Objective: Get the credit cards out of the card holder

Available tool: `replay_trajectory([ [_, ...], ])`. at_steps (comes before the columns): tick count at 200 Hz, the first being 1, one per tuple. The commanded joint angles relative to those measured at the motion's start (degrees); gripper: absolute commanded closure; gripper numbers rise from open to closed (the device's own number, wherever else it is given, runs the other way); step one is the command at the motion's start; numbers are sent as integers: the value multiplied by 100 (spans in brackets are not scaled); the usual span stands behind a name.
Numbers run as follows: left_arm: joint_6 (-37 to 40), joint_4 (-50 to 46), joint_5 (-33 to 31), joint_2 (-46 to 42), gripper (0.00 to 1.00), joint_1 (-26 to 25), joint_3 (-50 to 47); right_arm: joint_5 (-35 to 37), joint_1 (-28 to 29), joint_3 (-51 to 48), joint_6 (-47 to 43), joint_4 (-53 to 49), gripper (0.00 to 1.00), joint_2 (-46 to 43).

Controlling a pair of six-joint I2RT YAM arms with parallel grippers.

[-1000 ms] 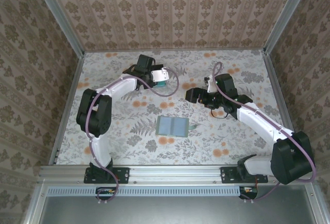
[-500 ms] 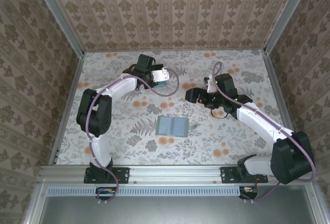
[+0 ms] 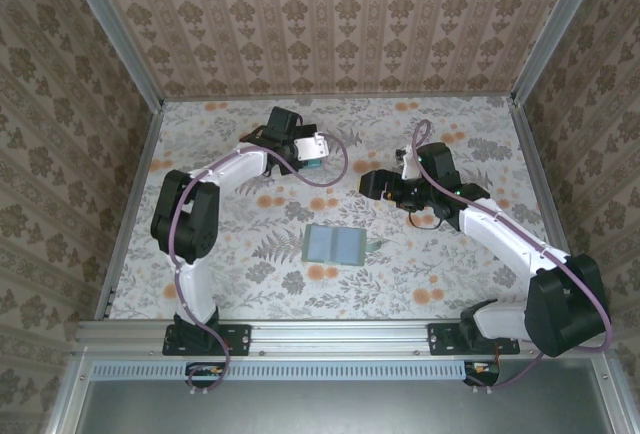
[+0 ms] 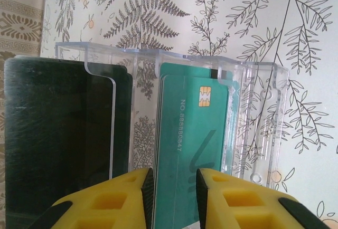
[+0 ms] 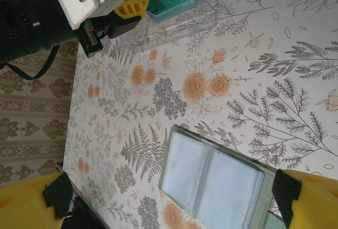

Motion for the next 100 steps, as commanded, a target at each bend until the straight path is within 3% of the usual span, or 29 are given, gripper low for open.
replay_trajectory([
  [1, -465, 5, 121, -317, 67, 31, 116, -27, -35, 10, 100, 51, 0, -106],
  [25, -1111, 49, 134, -675, 63, 32, 135, 45, -25, -14, 80, -1, 0, -101],
  [56, -2218, 189, 14, -1233, 48, 45, -56, 418, 70, -13, -103, -269, 0, -149],
  [100, -3987, 482, -111, -2371, 1, 142, -780, 1092, 465, -71, -341, -619, 0, -235],
])
